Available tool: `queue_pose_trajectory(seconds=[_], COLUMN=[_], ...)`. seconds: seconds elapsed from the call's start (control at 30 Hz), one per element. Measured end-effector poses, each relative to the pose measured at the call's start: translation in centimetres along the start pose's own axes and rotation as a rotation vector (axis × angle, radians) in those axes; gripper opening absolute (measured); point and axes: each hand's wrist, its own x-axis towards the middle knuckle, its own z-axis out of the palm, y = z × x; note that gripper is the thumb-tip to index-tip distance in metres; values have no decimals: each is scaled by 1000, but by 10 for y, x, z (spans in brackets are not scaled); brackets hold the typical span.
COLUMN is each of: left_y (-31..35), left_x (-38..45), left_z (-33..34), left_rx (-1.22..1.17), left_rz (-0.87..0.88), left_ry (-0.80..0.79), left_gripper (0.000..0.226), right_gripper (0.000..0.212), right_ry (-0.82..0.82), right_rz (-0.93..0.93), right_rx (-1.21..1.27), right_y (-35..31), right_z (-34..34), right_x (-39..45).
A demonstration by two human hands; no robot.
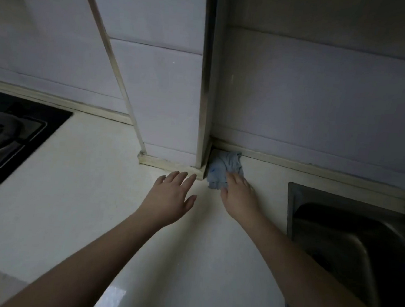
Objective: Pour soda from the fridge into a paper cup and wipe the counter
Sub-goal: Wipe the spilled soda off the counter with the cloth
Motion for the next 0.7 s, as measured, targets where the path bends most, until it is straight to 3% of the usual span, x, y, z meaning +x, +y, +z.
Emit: queue_pose_trajectory(seconds=[0.2,0.43,0.7], left_y=[-22,-39,-45], left_x=[17,23,9], left_z=[13,29,44], left_rx=[0,-37,-67], left_rz=[46,54,6], left_ry=[-3,-34,-98], left_gripper=[63,58,58], right_gripper=[58,63,55], right_ry=[-85,-386,-262], right_rz=[33,170,10], right_rx=[-86,-157,-134], right_y=[1,12,28], right_z=[25,55,67], right_x=[69,119,95])
